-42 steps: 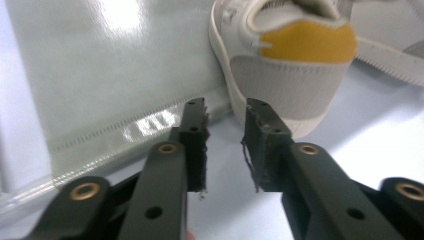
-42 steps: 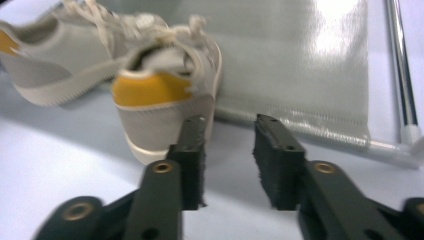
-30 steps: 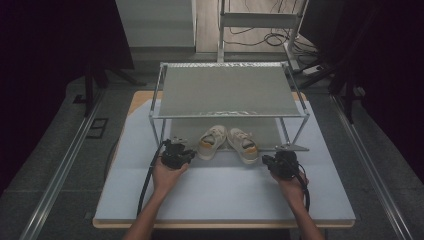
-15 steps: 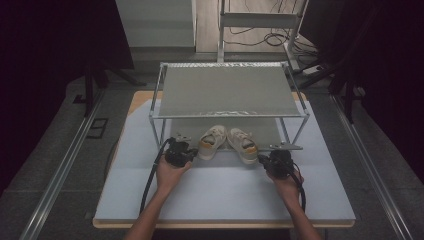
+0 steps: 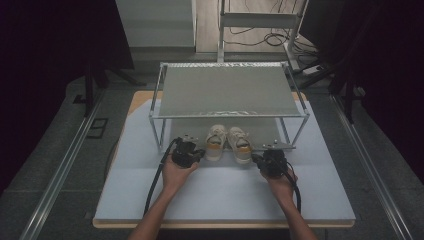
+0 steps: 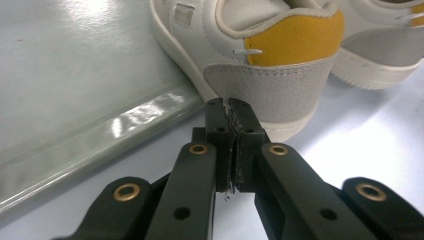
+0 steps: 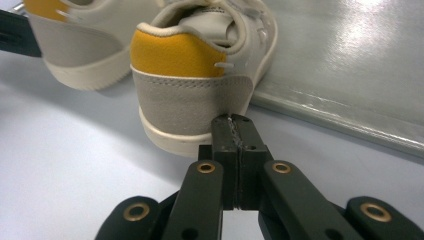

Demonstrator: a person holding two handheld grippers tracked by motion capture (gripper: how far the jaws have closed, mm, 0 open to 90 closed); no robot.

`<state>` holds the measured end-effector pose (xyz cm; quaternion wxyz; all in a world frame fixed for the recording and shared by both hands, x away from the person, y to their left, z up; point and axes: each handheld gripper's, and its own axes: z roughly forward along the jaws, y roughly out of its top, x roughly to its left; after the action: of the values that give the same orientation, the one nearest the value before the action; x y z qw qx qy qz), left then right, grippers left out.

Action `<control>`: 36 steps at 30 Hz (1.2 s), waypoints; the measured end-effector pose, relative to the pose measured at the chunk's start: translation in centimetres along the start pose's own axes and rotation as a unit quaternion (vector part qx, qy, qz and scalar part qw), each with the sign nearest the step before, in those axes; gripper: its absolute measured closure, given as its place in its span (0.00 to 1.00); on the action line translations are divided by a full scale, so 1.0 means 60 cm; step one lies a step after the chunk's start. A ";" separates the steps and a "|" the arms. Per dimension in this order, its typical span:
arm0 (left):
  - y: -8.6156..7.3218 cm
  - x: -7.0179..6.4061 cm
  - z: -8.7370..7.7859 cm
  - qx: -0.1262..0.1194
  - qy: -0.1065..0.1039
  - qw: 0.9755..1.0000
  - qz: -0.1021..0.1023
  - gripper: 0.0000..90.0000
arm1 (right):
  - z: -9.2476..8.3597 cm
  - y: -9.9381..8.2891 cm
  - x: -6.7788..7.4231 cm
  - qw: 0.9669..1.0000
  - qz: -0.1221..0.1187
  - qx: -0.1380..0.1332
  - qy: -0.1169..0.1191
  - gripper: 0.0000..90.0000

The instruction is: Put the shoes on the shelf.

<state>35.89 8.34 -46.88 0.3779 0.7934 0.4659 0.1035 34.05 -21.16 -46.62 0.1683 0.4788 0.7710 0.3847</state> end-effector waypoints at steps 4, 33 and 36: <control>0.004 -0.008 0.004 0.000 -0.005 1.000 0.003 0.97 | 0.004 0.003 0.006 1.000 0.000 -0.004 0.003 0.99; 0.013 -0.023 0.015 0.000 -0.012 1.000 0.004 0.96 | -0.006 -0.004 0.047 0.999 -0.014 -0.027 0.040 0.99; 0.015 -0.021 0.015 -0.001 -0.013 1.000 0.008 0.96 | -0.001 0.002 0.048 0.999 -0.013 -0.028 0.038 0.99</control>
<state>36.26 6.63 -46.67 0.3834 0.7981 0.4545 0.0967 32.70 -18.66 -46.19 0.1572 0.4492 0.7718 0.4217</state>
